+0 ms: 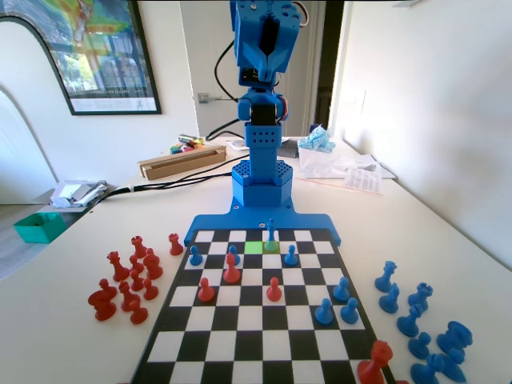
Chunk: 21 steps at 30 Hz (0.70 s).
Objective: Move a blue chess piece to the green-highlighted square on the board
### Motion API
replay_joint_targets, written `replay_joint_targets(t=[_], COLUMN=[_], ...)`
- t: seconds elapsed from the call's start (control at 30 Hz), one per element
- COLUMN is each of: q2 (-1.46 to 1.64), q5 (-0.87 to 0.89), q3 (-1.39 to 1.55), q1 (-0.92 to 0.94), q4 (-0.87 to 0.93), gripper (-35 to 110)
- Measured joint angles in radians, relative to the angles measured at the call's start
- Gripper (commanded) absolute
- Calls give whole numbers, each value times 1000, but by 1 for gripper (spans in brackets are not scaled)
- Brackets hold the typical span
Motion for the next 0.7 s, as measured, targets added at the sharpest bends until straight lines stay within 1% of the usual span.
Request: replay_joint_targets(t=[0.13,0.27,0.43,0.6,0.7], q2=[-55,-179,-370,-555,-661], q5=[-8,-72,-253,-462,-591], q3=[-32,-138,-272,-370,-393], q1=[-38,-86,-103,-61,-34], q4=[-44,-49,41,149,173], gripper=[1,1,1,1,1])
